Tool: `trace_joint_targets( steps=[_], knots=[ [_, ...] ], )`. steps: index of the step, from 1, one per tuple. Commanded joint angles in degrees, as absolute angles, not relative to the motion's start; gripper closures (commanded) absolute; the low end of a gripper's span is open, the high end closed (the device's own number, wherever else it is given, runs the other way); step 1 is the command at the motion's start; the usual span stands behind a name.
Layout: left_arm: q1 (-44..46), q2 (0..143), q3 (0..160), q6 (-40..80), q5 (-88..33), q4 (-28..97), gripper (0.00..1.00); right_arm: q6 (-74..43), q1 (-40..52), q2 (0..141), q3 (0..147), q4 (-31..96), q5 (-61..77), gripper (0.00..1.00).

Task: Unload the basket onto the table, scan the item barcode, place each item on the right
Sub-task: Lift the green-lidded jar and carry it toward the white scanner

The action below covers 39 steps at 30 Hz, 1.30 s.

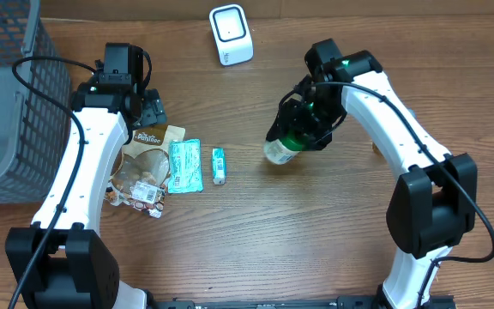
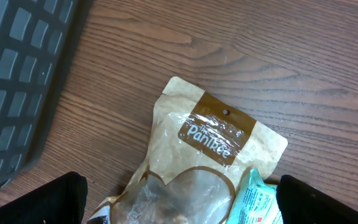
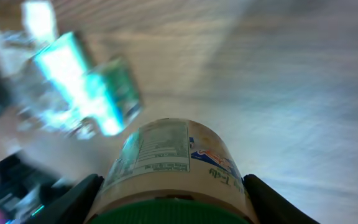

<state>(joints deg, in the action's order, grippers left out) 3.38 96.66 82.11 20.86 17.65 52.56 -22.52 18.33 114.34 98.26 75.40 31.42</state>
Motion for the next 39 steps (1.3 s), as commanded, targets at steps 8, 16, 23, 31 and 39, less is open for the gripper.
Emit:
trace_joint_targets(
  steps=[8,16,23,31,39],
  knots=[
    [3.8,97.2,82.3,20.8,18.4,52.4,0.0,-29.8,17.9,112.2,99.8,81.5,58.7,0.72],
    [3.8,97.2,82.3,20.8,18.4,52.5,0.0,-40.1,17.9,112.2,99.8,81.8,60.1,0.79],
    [3.8,97.2,82.3,20.8,18.4,52.5,0.0,-40.7,17.9,112.2,99.8,81.8,66.7,0.96],
    [3.8,97.2,82.3,20.8,18.4,52.4,0.01,-40.8,17.9,112.2,99.8,81.8,69.3,0.96],
    [3.8,97.2,82.3,20.8,18.4,52.4,0.0,-41.3,17.9,112.2,99.8,84.3,75.1,0.96]
  ],
)
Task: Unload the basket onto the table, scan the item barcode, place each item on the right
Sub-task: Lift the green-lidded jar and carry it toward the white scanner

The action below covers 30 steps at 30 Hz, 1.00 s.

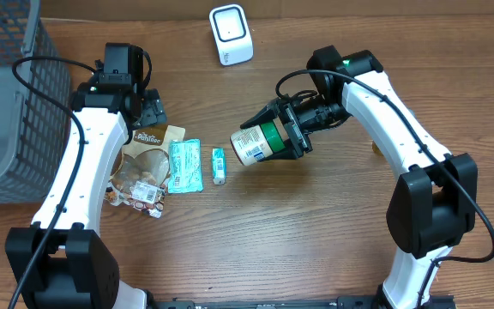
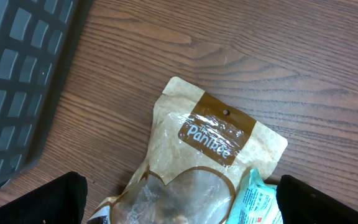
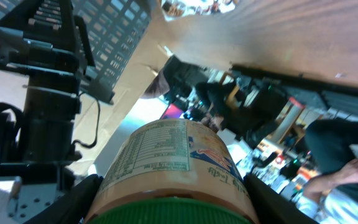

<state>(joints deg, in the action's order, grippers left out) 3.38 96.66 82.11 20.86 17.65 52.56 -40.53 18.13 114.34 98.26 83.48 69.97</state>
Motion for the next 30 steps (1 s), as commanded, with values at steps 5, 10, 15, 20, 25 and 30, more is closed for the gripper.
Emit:
trace_joint_targets(
  steps=[5,10,15,20,25,30],
  knots=[
    [3.8,97.2,82.3,20.8,18.4,52.4,0.0,-42.1,17.9,112.2,99.8,84.2,74.3,0.96],
    [3.8,97.2,82.3,20.8,18.4,52.5,0.0,-42.1,17.9,112.2,99.8,80.7,61.0,0.96],
    [3.8,97.2,82.3,20.8,18.4,52.4,0.0,-42.0,18.4,112.2,99.8,71.5,27.5,0.96],
    [3.8,97.2,82.3,20.8,18.4,52.5,0.0,-42.0,18.2,112.2,99.8,67.3,4.8,0.96],
    [3.8,97.2,82.3,20.8,18.4,52.5,0.0,-27.0,17.2,112.2,101.0,61.6,13.0,0.96],
    [3.8,97.2,82.3,20.8,18.4,52.5,0.01,-19.7,16.9,112.2,111.5,70.3,17.7,0.96]
  ],
)
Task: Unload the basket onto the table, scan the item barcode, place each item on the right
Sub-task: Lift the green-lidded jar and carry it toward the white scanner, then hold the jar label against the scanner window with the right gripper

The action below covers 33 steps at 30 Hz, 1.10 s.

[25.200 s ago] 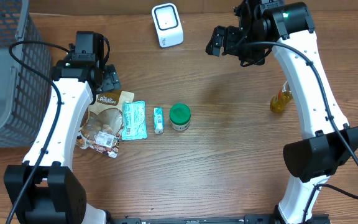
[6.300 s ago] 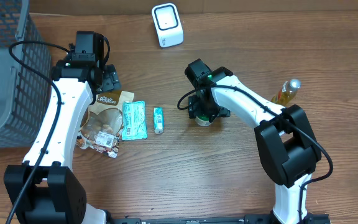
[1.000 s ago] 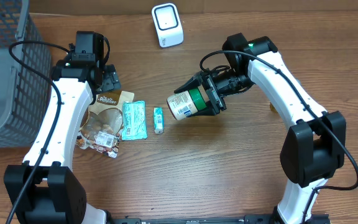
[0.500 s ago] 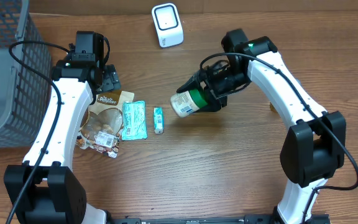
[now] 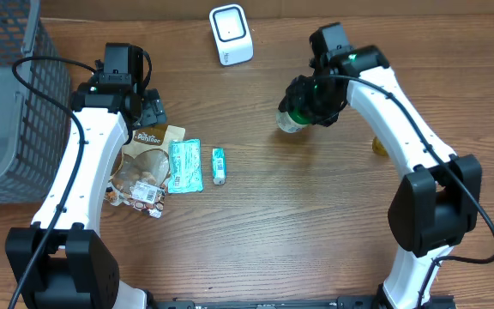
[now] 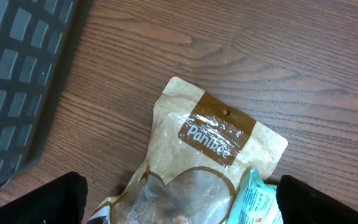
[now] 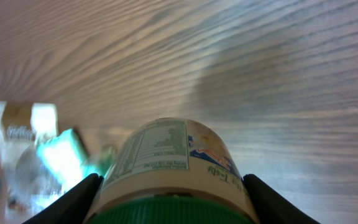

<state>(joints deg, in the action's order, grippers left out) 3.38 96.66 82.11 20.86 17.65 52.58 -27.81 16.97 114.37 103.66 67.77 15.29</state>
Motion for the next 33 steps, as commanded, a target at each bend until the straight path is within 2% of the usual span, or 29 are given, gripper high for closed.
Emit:
trace_joint_targets(
  steps=[1,6,12,33],
  knots=[
    [3.8,97.2,82.3,20.8,18.4,52.4,0.01,-18.7,17.0,112.2,114.4,73.2,16.9,0.96],
    [3.8,97.2,82.3,20.8,18.4,52.4,0.0,-12.8,18.9,112.2,127.4,82.7,15.9,0.96],
    [3.8,97.2,82.3,20.8,18.4,52.5,0.01,-8.6,22.0,113.5,128.1,75.4,9.0,0.96],
    [3.8,97.2,82.3,20.8,18.4,52.5,0.01,-7.0,23.9,140.3,127.5,23.3,7.5,0.96]
  ],
)
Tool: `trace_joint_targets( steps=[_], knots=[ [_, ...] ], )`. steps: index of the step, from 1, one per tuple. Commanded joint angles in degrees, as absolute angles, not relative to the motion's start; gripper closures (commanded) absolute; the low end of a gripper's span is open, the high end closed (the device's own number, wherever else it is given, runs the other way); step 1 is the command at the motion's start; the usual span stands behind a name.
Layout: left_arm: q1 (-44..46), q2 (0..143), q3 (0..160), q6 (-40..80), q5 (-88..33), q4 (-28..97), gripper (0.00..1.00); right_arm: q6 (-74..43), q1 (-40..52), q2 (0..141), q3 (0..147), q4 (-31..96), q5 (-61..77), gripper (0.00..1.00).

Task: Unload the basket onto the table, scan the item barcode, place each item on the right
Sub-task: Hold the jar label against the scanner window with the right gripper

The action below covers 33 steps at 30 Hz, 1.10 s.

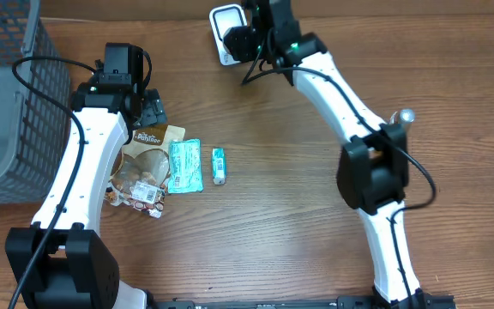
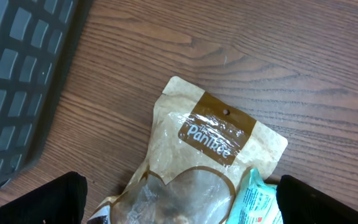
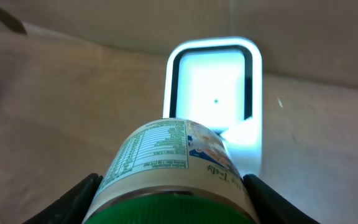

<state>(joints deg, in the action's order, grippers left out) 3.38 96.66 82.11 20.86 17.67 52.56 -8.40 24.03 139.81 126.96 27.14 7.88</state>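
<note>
A jar with a green lid and a white nutrition label is held in my right gripper, which is shut on it. Its base points at the white barcode scanner, whose window glows just beyond the jar. In the overhead view my right gripper hangs right beside the scanner at the table's far edge, and the jar is mostly hidden there. My left gripper stands open over a brown PaniTee pouch, holding nothing.
A dark mesh basket fills the far left. Below my left gripper lie the pouch, a teal packet and a small teal item. My right arm stretches across the table's right half.
My right gripper has moved with the jar from the table's middle right to the far edge, up to the scanner. The jar's base now faces the scanner window. The left arm is unchanged.
My right gripper first held the jar low near the table's middle. Then it held the jar tipped sideways towards the teal packets. Then the jar was further back and right. Now it is at the scanner. The left gripper stayed open over the pouch throughout.
</note>
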Motion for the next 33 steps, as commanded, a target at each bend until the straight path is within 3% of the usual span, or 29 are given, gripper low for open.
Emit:
trace_joint_targets(
  steps=[1,20,33],
  knots=[
    [3.8,97.2,82.3,20.8,18.4,52.5,0.0,-7.0,23.9,140.7,127.5,21.4,7.5,0.96],
    [3.8,97.2,82.3,20.8,18.4,52.5,0.0,-7.4,24.0,148.9,127.5,-5.0,-0.2,0.96],
    [3.8,97.2,82.3,20.8,18.4,52.5,0.0,-7.4,23.9,149.7,127.5,-12.8,-0.1,0.96]
  ],
)
